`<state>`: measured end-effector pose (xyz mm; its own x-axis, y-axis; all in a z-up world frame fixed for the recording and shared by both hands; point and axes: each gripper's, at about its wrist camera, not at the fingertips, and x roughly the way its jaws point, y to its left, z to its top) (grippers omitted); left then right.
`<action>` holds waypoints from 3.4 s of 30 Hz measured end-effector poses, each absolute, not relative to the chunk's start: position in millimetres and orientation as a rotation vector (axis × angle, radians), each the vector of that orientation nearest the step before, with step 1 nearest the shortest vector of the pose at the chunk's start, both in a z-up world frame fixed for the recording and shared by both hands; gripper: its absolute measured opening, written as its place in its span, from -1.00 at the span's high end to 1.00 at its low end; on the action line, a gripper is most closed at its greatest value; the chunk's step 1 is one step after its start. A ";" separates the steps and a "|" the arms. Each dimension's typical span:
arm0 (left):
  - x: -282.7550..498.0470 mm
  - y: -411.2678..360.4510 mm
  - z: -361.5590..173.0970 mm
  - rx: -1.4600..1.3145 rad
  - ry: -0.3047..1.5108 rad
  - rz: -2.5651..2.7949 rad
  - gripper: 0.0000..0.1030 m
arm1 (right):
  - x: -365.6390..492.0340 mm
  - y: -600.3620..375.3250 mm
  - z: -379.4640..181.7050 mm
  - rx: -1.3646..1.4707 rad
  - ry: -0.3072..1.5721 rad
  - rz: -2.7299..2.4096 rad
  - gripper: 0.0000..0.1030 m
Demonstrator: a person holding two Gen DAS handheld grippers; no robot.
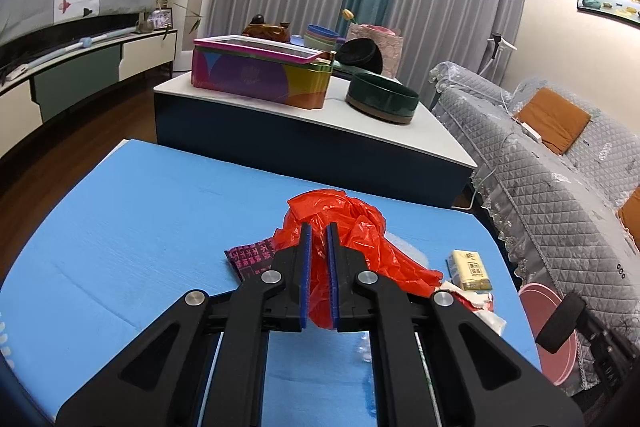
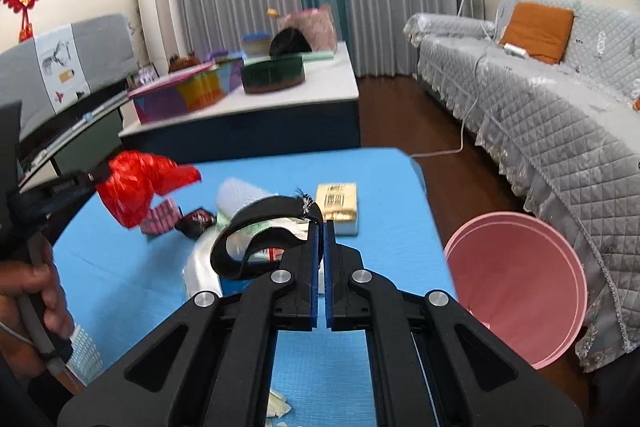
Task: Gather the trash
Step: 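Carry both items over the pink bin and open both tools to drop them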
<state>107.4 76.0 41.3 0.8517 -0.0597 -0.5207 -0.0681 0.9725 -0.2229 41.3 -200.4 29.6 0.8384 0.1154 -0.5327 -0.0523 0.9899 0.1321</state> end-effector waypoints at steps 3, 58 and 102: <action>103.6 72.5 44.0 -0.232 0.547 -0.006 0.88 | 37.8 -206.7 33.6 0.118 0.562 0.075 0.95; 76.3 -148.2 69.0 -0.053 0.520 -0.433 0.88 | 18.8 -435.2 64.2 0.205 0.527 -0.276 0.95; 104.7 -247.5 16.7 -0.002 0.669 -0.574 0.31 | 43.6 -466.8 27.0 0.275 0.641 -0.258 0.32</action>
<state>104.7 -247.5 16.7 0.6358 -0.5035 -0.5850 0.5021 0.8455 -0.1820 43.6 -466.8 27.0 0.7722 -0.1504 -0.6173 0.3187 0.9322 0.1716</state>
